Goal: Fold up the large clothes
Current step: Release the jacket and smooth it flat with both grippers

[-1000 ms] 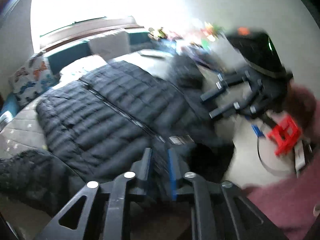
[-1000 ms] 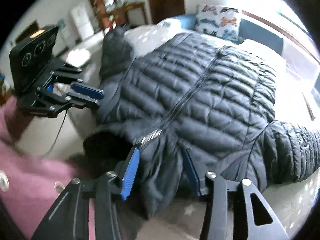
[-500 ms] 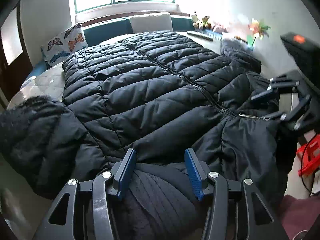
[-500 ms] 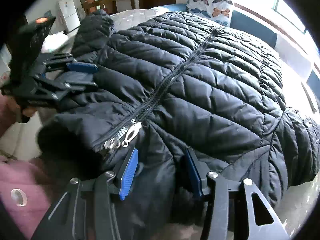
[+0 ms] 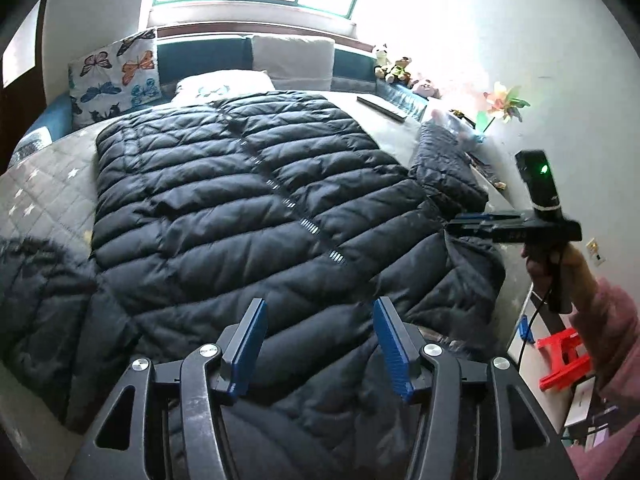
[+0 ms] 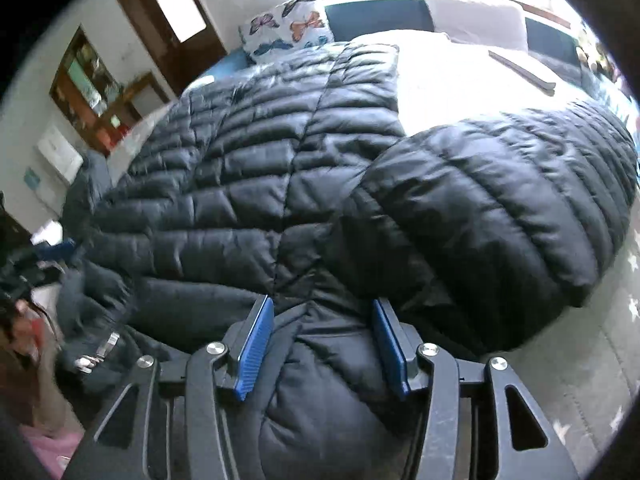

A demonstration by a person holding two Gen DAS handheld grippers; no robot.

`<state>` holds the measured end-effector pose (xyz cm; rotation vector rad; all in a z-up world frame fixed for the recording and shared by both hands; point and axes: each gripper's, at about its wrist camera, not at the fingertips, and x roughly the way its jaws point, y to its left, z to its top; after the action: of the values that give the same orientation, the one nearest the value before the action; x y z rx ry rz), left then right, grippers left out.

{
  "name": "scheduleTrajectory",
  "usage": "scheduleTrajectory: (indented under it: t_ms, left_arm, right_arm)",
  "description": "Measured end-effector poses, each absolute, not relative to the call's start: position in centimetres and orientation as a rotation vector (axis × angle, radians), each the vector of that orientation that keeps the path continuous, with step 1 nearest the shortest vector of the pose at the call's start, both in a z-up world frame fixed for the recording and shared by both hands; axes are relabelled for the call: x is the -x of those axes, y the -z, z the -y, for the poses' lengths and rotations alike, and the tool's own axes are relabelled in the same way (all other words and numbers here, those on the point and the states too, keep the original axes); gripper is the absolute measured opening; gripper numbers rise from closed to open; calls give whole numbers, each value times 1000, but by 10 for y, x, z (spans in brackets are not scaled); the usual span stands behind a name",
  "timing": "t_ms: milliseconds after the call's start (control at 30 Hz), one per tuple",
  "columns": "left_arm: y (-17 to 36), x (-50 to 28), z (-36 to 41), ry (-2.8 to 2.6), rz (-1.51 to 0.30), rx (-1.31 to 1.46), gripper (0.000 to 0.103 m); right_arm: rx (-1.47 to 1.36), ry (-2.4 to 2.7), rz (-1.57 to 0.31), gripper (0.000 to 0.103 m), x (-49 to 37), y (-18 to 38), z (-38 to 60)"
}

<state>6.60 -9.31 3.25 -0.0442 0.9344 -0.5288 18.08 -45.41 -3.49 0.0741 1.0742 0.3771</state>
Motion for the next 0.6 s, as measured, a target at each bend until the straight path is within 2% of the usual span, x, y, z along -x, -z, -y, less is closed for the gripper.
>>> scheduleTrajectory:
  t_ms: [167,400,600]
  left_arm:
    - [-33,-90,129,586,-967,35,59]
    - [-6,-109,192,687,-1040,-12,59]
    - [24,-103,226,725,-1083,-130,61]
  right_arm:
    - [-113,-319,-980,56,-198,4,493]
    - [-201,-311,-1056,53,-231,42,528]
    - [-272,-266,-985,55,-230,6,568]
